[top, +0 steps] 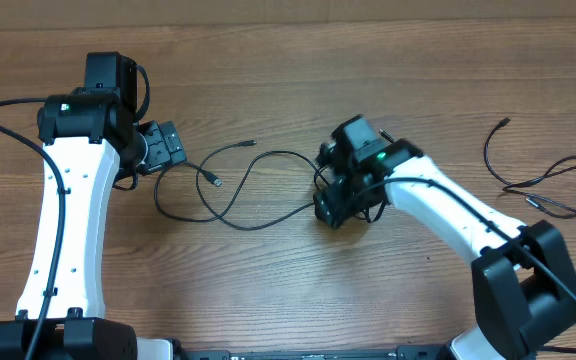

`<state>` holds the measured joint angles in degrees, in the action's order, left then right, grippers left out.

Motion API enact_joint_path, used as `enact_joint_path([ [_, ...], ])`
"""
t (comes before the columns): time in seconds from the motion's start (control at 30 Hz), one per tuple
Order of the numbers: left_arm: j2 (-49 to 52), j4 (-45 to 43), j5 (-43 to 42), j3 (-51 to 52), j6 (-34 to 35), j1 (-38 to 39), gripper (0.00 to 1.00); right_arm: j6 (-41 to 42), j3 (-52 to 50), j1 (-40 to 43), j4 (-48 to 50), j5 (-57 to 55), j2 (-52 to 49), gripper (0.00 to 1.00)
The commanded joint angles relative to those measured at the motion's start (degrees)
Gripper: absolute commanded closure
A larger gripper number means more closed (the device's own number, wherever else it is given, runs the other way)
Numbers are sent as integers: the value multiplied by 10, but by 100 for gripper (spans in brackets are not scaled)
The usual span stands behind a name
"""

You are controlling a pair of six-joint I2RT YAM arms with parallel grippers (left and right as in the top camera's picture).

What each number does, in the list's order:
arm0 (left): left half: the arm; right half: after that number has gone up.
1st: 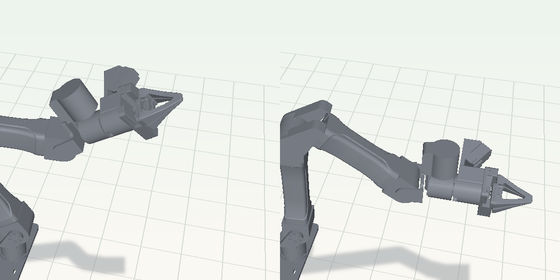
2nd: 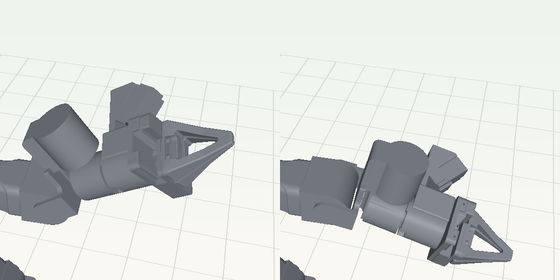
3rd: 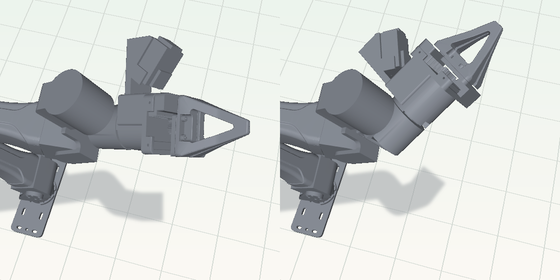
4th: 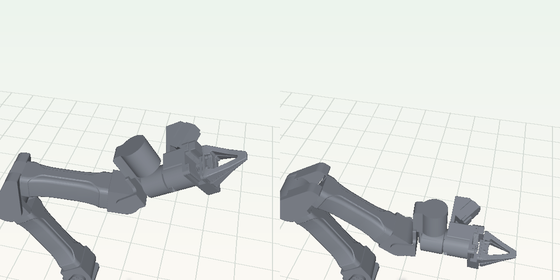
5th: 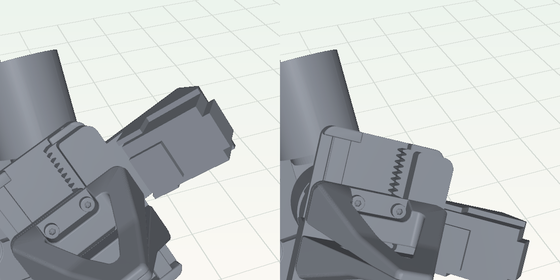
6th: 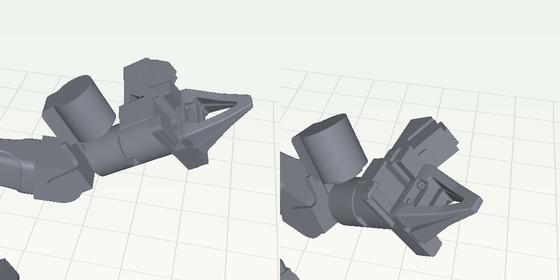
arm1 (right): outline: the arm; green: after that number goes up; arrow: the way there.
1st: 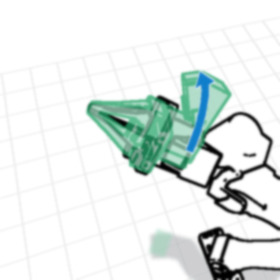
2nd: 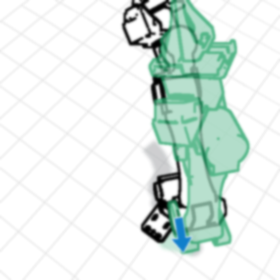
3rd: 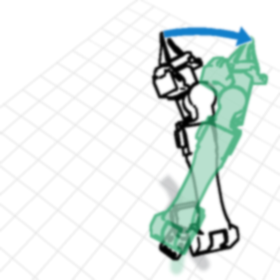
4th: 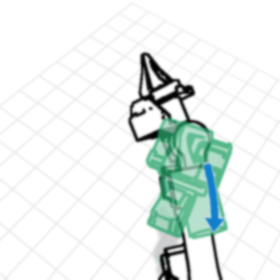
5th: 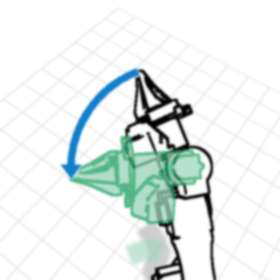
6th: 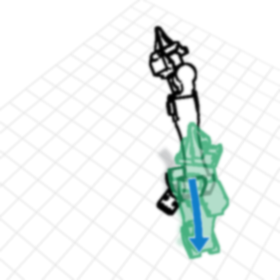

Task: Untangle cables
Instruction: 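Move the right gripper to the center pile and grasp a cable, then drag the grasped cable to the right side with the right gripper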

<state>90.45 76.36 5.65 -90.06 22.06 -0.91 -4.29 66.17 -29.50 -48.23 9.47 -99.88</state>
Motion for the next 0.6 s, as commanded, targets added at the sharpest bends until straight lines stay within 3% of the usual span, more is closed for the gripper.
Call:
enact_joint_path([
  [0.0, 3, 1, 7, -7, -9, -2, 0, -2, -14, -18, 11, -37, 8, 51],
  [0.03, 3, 1, 7, -7, -9, -2, 0, 9, -13, -20, 15, -45, 8, 94],
  [0.23, 3, 2, 0, -7, -9, -2, 0, 186, 45, 11, -13, -275, 17, 96],
  [0.4, 3, 1, -9, -7, -9, -2, 0, 195, 166, 90, -74, -387, 47, 96],
  [0.57, 3, 2, -8, -7, -9, -2, 0, 181, 332, 205, -127, -405, 60, 96],
])
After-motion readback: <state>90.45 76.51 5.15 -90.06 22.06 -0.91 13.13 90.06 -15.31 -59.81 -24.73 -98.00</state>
